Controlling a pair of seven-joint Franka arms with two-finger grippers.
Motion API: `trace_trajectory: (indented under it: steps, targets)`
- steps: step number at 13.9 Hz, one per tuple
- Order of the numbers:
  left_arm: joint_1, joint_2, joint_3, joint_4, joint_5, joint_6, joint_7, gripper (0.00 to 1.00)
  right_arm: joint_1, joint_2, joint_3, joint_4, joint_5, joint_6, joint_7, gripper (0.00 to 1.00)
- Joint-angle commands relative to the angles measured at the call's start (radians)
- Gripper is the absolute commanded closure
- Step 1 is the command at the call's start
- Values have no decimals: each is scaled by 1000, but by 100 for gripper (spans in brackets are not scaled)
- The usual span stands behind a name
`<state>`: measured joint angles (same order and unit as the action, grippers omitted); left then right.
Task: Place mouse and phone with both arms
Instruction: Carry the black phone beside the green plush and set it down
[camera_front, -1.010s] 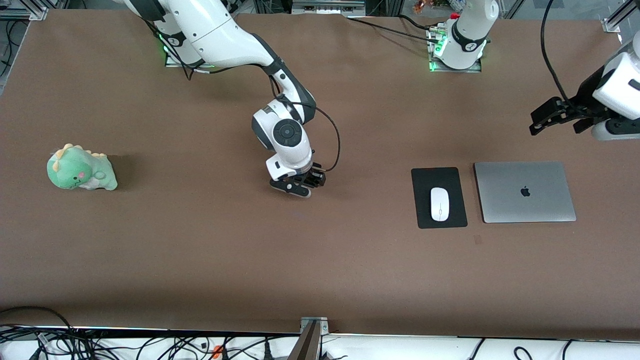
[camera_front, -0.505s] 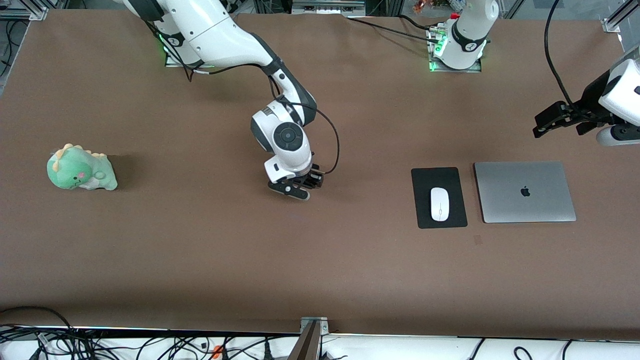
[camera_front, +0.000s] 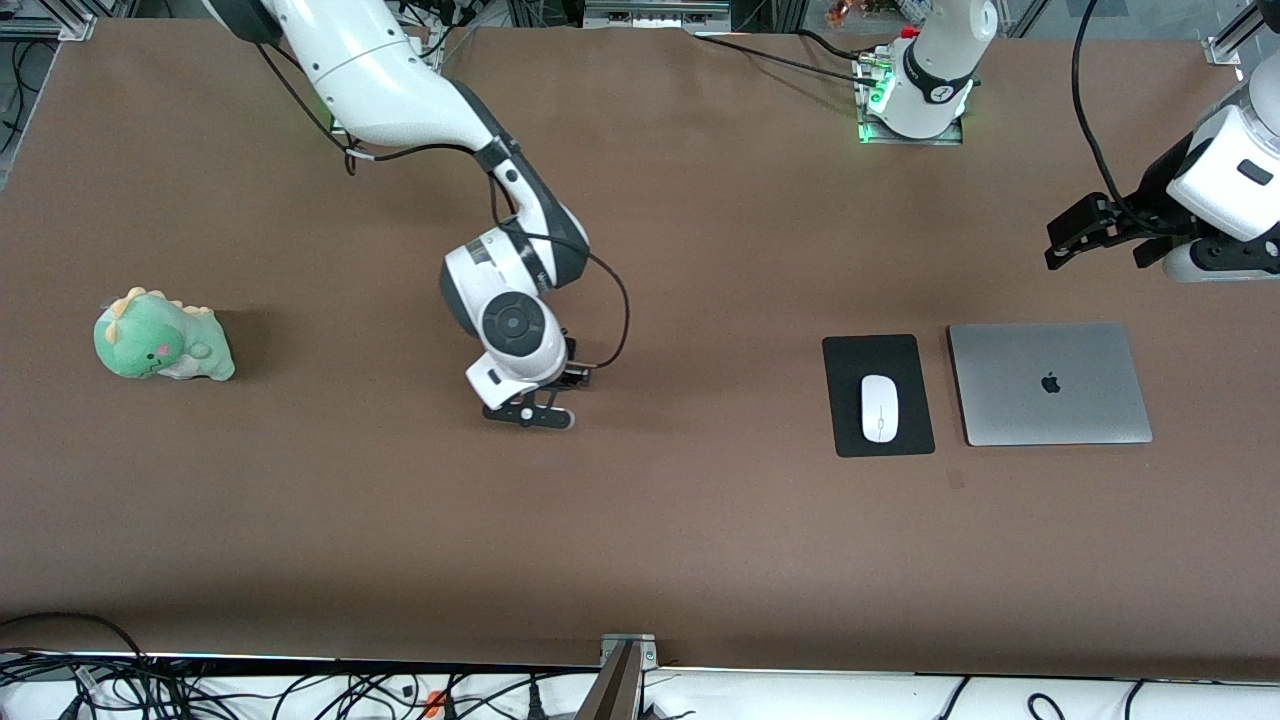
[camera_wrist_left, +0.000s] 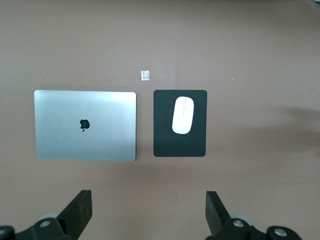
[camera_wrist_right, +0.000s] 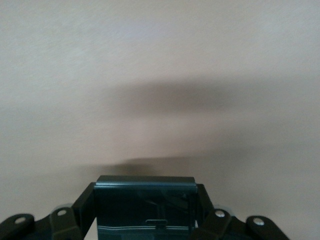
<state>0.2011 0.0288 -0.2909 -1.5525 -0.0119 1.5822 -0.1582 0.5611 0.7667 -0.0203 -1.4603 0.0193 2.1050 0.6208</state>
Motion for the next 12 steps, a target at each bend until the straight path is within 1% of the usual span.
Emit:
trace_trajectory:
  steps: [1, 3, 4, 5, 6, 9, 11, 12]
  targets:
    - [1, 5, 1, 26, 20, -28, -4, 0, -33, -145, -44, -191, 4, 41, -148, 65]
    - [-15, -7, 13, 23, 16, -28, -4, 0, -75, -223, -75, -329, 4, 108, -246, 65]
    - [-57, -9, 33, 22, 19, -30, -11, 0, -104, -275, -95, -427, 5, 169, -310, 65]
    - [-99, -10, 80, 22, 20, -28, -14, 0, -134, -320, -118, -518, 5, 238, -361, 65]
    - [-130, -12, 105, 22, 20, -30, -14, 0, -160, -354, -133, -587, 5, 289, -400, 65]
    - [-134, -10, 104, 25, 20, -30, -15, 0, -246, -412, -194, -684, 5, 334, -531, 65]
    - [-132, -10, 101, 25, 20, -31, -17, 0, -329, -434, -198, -750, 7, 416, -610, 65]
    - [-132, -10, 101, 25, 20, -31, -17, 0, -360, -429, -198, -770, 7, 461, -630, 65]
